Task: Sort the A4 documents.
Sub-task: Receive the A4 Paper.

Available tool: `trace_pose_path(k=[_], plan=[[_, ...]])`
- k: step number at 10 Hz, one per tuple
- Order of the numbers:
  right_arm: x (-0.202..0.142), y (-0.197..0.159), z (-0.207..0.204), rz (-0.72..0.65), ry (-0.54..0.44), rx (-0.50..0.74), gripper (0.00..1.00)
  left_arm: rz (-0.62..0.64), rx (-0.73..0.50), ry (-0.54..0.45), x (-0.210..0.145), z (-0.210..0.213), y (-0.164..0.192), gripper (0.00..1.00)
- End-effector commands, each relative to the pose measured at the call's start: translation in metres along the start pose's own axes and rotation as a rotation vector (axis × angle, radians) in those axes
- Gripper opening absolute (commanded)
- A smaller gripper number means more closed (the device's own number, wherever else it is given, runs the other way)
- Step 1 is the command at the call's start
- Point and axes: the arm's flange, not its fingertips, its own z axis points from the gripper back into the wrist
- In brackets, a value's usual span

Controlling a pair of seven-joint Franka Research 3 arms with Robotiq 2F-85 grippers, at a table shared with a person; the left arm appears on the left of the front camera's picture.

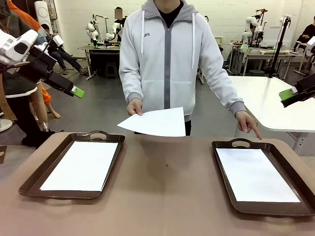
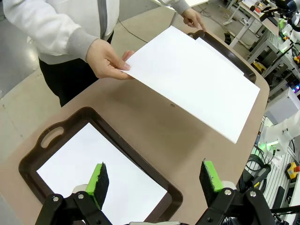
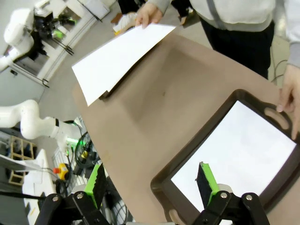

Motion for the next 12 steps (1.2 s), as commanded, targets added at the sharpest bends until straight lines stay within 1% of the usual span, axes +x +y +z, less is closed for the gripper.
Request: trace_pose_path(k=[1,2,3,4,5,7,8,12], plan=[[0.006,-0.027,-0.043,-0.154,-0.079,0.050,1.00,-0.020,0.000,0.009,0.000,0.000,0.000,1.00],[0.008,-0.035,-0.059,-0.209,-0.124,0.065,1.00,-0.020,0.000,0.009,0.000,0.000,0.000,1.00],[0.012,-0.041,-0.073,-0.266,-0.179,0.112,1.00,-0.020,0.000,0.009,0.000,0.000,0.000,1.00],[0.015,-0.045,-0.088,-0.323,-0.210,0.178,1.00,-0.020,0.000,0.009,0.000,0.000,0.000,1.00],[0.016,-0.051,-0.111,-0.405,-0.211,0.258,1.00,-0.020,0.000,0.009,0.000,0.000,0.000,1.00],[0.017,-0.055,-0.157,-0.500,-0.158,0.368,1.00,-0.020,0.000,0.009,0.000,0.000,0.000,1.00],[0.020,-0.053,-0.178,-0.542,-0.109,0.409,1.00,-0.020,0.000,0.009,0.000,0.000,0.000,1.00],[0.031,-0.037,-0.250,-0.629,0.034,0.475,1.00,-0.020,0.000,0.009,0.000,0.000,0.000,1.00]])
